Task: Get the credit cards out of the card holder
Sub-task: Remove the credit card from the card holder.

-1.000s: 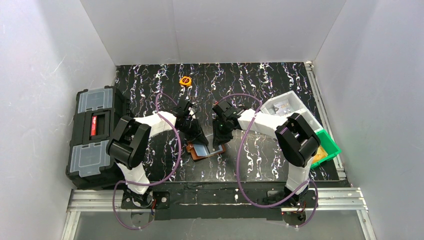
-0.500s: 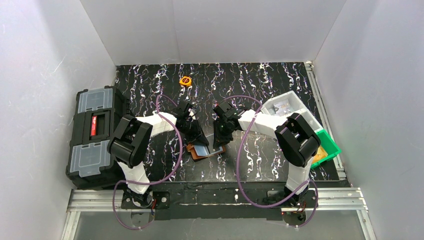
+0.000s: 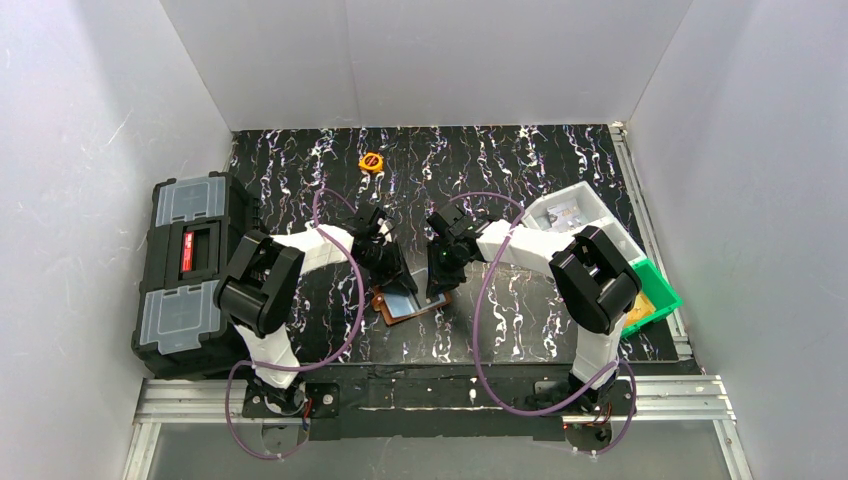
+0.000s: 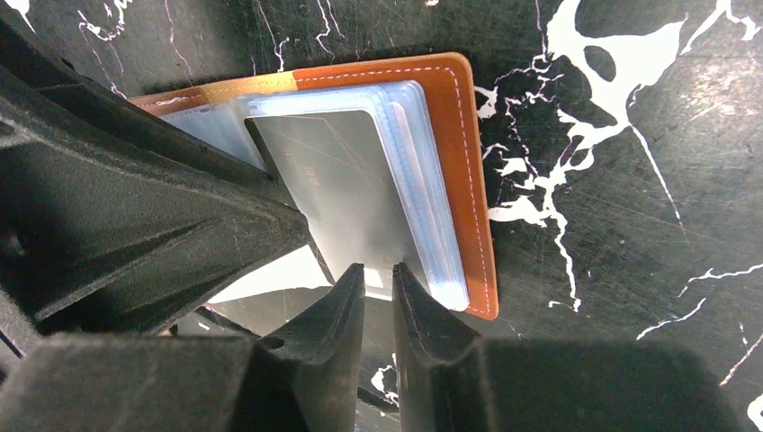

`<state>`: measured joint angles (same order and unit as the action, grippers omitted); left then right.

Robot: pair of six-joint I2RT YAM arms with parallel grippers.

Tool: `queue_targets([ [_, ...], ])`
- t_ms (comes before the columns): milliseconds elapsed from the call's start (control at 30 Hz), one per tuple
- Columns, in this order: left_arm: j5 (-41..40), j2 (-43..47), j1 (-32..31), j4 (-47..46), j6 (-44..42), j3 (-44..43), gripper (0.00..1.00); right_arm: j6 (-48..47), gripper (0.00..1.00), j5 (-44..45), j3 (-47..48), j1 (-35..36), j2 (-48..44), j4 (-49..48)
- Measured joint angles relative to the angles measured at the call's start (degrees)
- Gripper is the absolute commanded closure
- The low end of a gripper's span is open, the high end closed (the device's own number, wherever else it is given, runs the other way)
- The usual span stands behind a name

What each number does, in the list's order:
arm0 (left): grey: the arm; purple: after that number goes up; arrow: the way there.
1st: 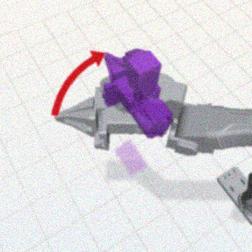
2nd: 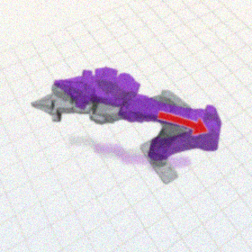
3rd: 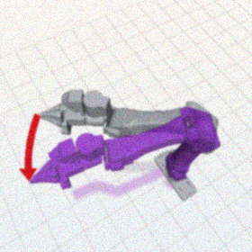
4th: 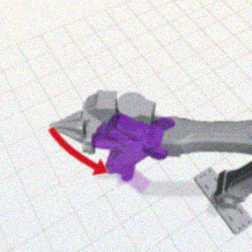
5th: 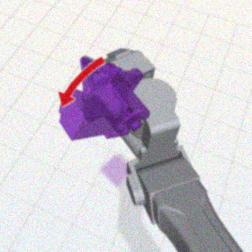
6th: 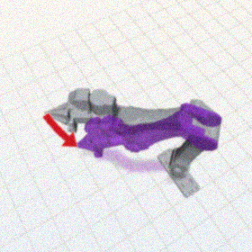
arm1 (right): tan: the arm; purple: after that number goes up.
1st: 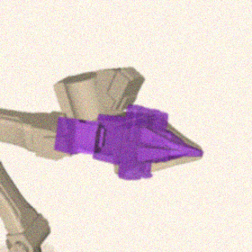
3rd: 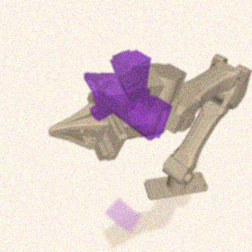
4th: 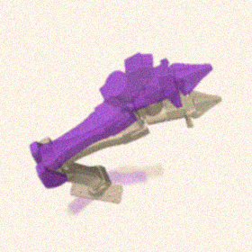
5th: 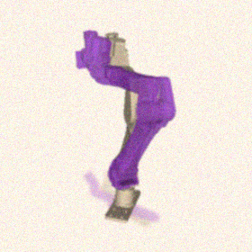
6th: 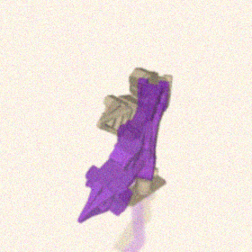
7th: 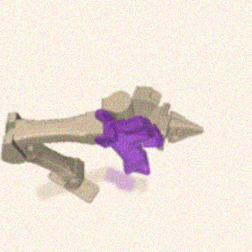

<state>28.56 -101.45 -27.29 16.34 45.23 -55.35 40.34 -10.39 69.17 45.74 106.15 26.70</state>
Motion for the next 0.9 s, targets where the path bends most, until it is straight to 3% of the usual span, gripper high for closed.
queue_targets([
  [200,-1.25,0.04,-0.33,1.55,-1.20,-0.79,0.68,0.50,0.75,0.15,-0.07,0.02,0.00,0.04],
  [367,-0.87,0.04,-0.33,0.76,-1.05,-0.52,0.77,0.66,0.76,0.13,-0.07,0.02,0.00,0.04],
  [533,1.18,0.04,-0.04,-3.58,0.87,1.53,0.84,0.98,0.76,-0.48,-0.09,0.02,0.11,0.24],
  [900,4.59,-0.70,-0.02,-13.62,4.52,4.31,0.88,1.49,0.76,-2.78,-0.46,0.02,0.48,0.09],
])
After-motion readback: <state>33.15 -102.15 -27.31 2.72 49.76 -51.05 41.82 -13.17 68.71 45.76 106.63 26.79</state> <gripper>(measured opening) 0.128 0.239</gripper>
